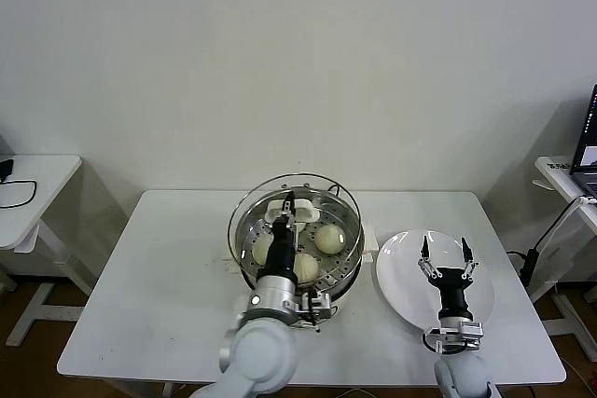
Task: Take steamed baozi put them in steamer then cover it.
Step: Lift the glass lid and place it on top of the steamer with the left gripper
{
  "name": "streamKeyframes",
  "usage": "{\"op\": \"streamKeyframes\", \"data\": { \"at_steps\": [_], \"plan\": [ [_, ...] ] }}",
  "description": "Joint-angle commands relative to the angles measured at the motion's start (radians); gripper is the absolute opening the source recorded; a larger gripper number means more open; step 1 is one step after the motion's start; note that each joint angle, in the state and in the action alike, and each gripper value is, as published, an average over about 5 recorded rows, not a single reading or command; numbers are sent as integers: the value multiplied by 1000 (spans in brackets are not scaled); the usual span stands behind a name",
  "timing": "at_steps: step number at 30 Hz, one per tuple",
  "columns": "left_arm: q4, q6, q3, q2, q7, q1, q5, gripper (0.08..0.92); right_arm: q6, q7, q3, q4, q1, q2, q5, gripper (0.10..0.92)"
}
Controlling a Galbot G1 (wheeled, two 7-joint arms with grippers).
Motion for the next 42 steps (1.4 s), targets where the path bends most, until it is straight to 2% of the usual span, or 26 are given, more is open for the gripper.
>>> {"op": "streamKeyframes", "data": {
  "at_steps": [1,42],
  "plan": [
    [110,29,47,-71,39,-32,96,185,-1,0,-1,-9,4,4,-5,823],
    [189,-26,15,-83,4,-15,151,185,4,1,-2,-27,14,6,-13,823]
  ]
}}
